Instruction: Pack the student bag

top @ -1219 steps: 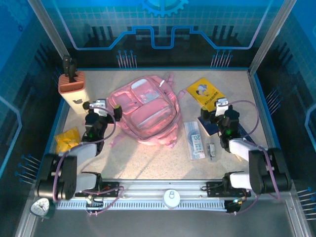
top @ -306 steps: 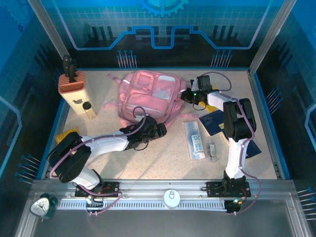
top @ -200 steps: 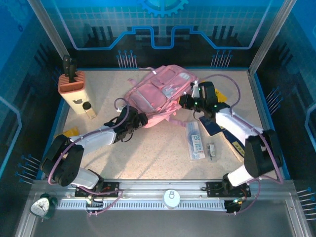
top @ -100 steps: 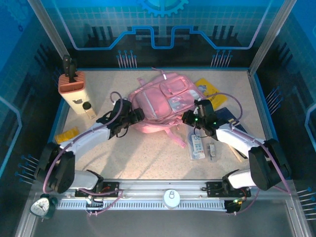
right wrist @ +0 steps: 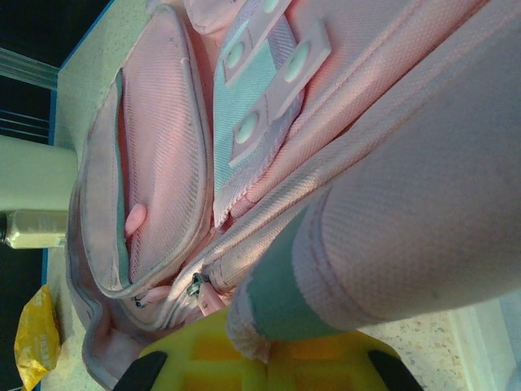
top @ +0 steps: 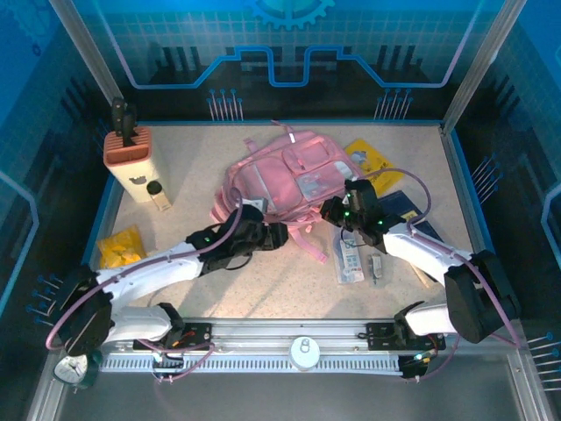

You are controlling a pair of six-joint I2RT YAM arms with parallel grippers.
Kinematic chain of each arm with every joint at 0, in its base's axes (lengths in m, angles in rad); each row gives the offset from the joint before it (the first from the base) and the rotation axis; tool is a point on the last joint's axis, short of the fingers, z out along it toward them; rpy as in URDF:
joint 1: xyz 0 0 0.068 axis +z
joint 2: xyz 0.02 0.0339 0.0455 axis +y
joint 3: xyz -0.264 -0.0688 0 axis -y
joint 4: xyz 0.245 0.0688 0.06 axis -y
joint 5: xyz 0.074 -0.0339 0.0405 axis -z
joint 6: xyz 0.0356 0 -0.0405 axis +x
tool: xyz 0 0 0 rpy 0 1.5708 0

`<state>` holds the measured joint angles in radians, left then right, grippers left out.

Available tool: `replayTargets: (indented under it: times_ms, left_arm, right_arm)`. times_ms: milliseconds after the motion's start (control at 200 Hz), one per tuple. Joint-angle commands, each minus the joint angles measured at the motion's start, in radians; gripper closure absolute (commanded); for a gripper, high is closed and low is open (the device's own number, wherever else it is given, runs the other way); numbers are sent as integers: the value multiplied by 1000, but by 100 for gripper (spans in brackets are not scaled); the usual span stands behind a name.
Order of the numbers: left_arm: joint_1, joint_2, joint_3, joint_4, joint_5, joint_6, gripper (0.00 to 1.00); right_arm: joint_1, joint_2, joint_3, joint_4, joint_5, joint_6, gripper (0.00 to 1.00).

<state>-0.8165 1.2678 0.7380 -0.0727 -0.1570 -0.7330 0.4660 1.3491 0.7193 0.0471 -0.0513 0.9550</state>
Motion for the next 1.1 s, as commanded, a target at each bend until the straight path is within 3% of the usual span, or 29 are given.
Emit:
replayTargets:
  times_ms: [0, 170, 495, 846, 1096]
  left_arm:
    - [-61, 91, 31, 128, -40, -26, 44]
    - [-126, 247, 112, 192, -102, 60, 47]
    - [-138, 437, 225, 228, -184, 222, 47]
    - [-136, 543, 300, 260, -320, 184, 50]
    - [-136, 550, 300, 316, -375, 195, 64]
  right_arm:
    - [23, -42, 2, 59, -6, 27, 100]
    - [26, -38, 5, 58, -3, 34, 100]
    - [26, -31, 5, 77, -12, 48, 100]
    - [28, -24, -12, 102, -16, 57, 100]
    - [28, -25, -20, 102, -13, 50, 100]
